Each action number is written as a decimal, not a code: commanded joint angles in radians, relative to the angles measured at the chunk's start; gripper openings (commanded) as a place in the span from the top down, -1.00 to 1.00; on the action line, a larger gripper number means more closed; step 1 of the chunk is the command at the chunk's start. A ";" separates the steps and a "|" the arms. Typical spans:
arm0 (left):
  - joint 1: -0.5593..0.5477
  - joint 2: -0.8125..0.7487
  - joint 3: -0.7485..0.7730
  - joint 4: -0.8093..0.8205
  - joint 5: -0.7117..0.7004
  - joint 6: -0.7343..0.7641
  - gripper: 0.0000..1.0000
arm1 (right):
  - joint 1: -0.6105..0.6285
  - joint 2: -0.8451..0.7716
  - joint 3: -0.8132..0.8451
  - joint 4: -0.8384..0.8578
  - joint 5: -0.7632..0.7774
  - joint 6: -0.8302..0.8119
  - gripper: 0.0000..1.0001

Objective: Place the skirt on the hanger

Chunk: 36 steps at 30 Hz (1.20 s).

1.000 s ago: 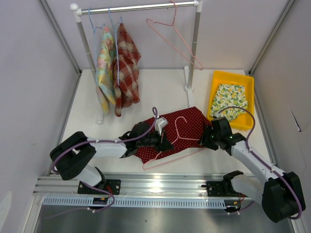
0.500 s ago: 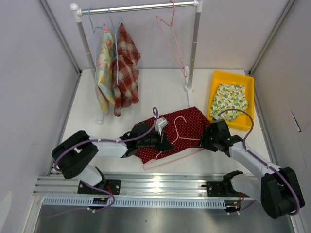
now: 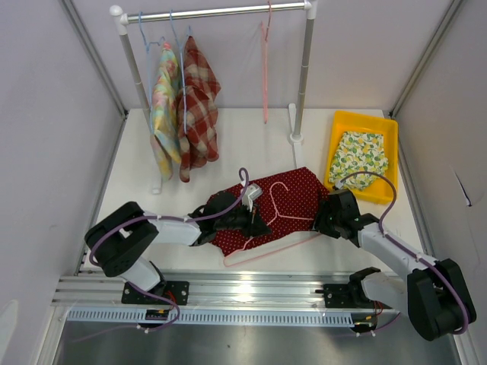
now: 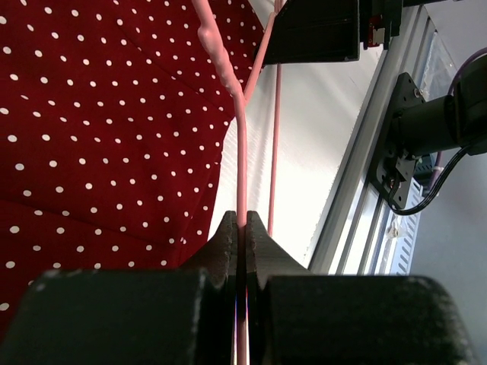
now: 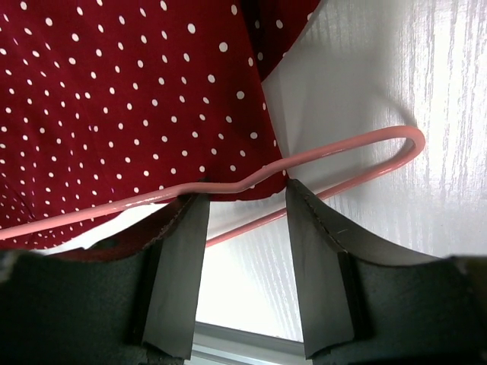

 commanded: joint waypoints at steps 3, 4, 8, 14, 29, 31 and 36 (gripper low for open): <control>0.011 0.011 0.010 0.027 -0.005 0.012 1.00 | 0.004 0.025 0.018 0.051 0.036 0.006 0.20; 0.013 0.011 0.014 0.025 -0.006 0.012 1.00 | 0.004 0.027 0.026 0.048 0.037 0.006 0.34; 0.022 0.011 0.011 0.027 -0.005 0.021 1.00 | 0.009 0.014 0.094 -0.021 0.037 0.006 0.58; 0.045 0.025 0.017 0.045 -0.003 0.029 1.00 | 0.015 -0.032 0.240 -0.159 0.047 0.002 0.64; 0.079 0.056 0.016 0.160 0.052 -0.005 1.00 | 0.013 -0.035 0.343 -0.249 0.040 0.005 0.66; 0.085 0.056 0.019 0.148 0.041 0.003 1.00 | 0.013 -0.035 0.349 -0.253 0.042 0.000 0.65; 0.102 0.063 0.019 0.148 0.049 0.003 1.00 | 0.025 -0.015 0.311 -0.245 0.051 -0.006 0.46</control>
